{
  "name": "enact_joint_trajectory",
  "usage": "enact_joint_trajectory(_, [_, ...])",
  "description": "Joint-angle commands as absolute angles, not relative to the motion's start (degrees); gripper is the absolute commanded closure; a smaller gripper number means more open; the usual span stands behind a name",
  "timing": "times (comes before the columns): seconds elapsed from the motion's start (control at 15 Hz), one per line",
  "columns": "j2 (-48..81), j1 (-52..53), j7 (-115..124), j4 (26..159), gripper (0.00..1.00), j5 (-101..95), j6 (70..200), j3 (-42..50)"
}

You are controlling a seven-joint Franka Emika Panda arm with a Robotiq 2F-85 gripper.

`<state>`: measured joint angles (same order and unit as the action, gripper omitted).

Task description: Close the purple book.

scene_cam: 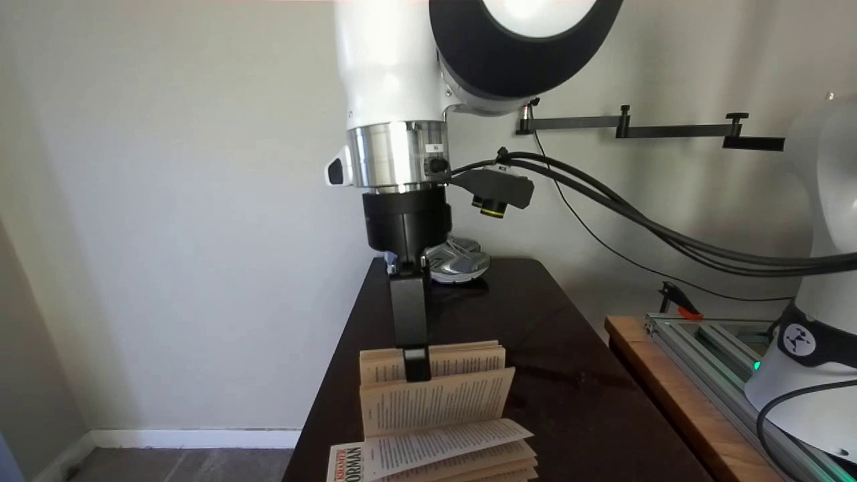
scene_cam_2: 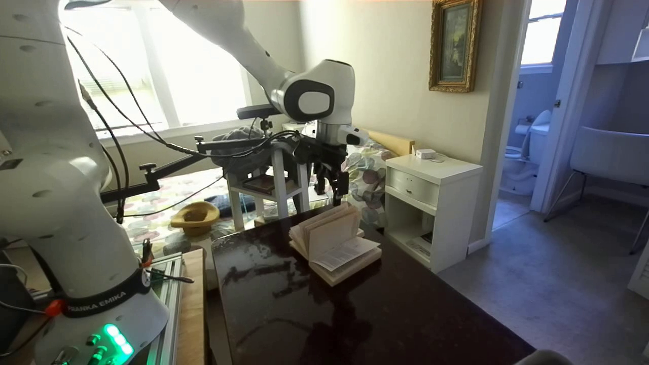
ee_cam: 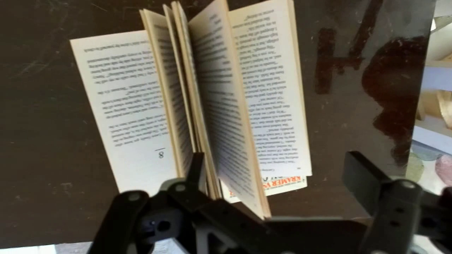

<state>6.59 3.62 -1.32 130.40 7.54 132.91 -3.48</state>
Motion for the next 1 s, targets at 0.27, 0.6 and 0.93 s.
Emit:
enact_joint_trajectory(0.27, [5.90,0.76,1.48,132.50,0.00,3.19,132.33,0.27])
enact_joint_trajectory(0.6, [6.06,-1.71,-1.12,134.85,0.00,6.71,133.09,2.00])
enact_joint_trajectory(0.93, [5.69,-5.44,-14.02,136.40,0.00,18.69,133.09,2.12])
